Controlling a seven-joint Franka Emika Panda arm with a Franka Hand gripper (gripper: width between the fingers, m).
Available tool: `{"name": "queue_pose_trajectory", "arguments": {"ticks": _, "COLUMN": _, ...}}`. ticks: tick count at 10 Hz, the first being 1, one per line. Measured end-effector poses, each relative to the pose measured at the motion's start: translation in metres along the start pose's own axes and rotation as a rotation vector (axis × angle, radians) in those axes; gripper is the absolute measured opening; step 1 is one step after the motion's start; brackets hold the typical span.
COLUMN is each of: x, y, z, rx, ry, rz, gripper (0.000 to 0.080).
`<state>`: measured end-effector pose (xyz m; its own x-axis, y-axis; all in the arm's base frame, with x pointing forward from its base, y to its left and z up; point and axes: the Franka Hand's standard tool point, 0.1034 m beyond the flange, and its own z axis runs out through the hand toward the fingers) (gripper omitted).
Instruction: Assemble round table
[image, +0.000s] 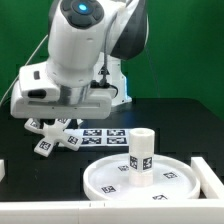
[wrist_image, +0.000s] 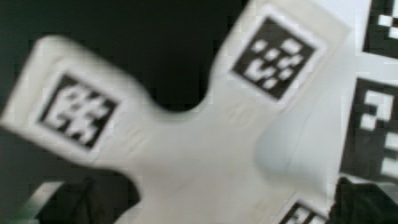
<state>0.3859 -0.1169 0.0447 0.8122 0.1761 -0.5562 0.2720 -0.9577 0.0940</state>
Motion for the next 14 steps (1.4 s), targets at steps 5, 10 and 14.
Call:
{"name": "queue_pose_trajectory", "arguments": {"ticks": 5, "x": -0.002, "y": 0.005, "z": 0.003, "rx": 0.0, "ry": -0.001, "rz": -0.076, "gripper": 0.0649}}
{"name": "queue_pose_trajectory", "arguments": {"ticks": 10, "x": 0.002, "y": 0.004, "z": 0.003, "rx": -0.008, "ry": 0.007, "rz": -0.168, "gripper": 0.0649}}
{"name": "queue_pose_trajectory", "arguments": {"ticks": 14, "x": 0.001, "y": 0.011, "z": 0.009, "rx": -0.006, "ry": 0.006, "rz": -0.211, "gripper": 0.0649}}
